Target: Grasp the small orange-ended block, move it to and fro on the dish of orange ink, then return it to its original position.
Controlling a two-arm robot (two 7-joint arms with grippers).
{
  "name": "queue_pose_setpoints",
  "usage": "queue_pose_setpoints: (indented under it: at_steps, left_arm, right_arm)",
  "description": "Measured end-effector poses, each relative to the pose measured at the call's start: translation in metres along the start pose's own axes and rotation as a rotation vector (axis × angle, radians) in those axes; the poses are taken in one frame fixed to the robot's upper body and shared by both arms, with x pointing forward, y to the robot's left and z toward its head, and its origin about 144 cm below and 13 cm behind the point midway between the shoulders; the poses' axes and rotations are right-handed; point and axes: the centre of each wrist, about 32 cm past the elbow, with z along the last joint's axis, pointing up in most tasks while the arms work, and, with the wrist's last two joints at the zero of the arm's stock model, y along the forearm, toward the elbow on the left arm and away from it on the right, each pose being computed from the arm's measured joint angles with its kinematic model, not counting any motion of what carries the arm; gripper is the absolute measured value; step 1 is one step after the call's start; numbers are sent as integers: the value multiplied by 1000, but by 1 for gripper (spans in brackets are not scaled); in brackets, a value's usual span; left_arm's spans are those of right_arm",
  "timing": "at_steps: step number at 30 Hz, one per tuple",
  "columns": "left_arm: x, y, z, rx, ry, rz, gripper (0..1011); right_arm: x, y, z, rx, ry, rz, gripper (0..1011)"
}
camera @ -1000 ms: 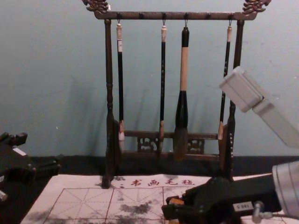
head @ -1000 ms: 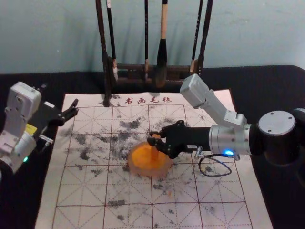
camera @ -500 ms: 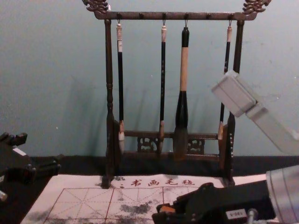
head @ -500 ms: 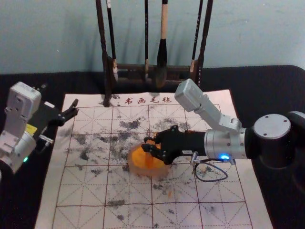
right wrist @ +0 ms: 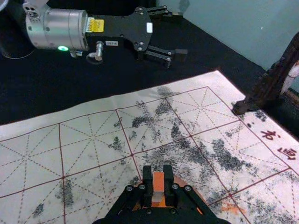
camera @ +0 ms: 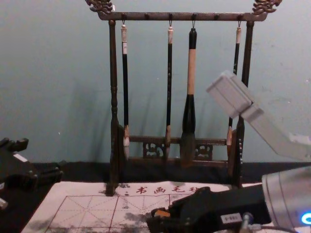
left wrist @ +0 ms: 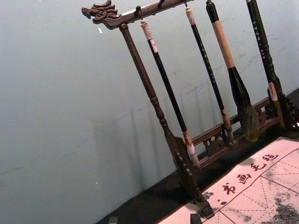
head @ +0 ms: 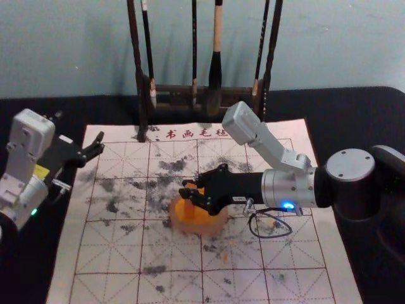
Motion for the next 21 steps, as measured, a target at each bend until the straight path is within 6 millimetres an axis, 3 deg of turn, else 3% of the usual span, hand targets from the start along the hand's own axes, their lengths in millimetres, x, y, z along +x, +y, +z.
queue_pose_setpoints:
  at_steps: [21]
  left_arm:
    - [0, 0, 0, 0, 0, 0, 1001]
  right_arm:
    - [9, 4, 2, -5, -7, -44, 124]
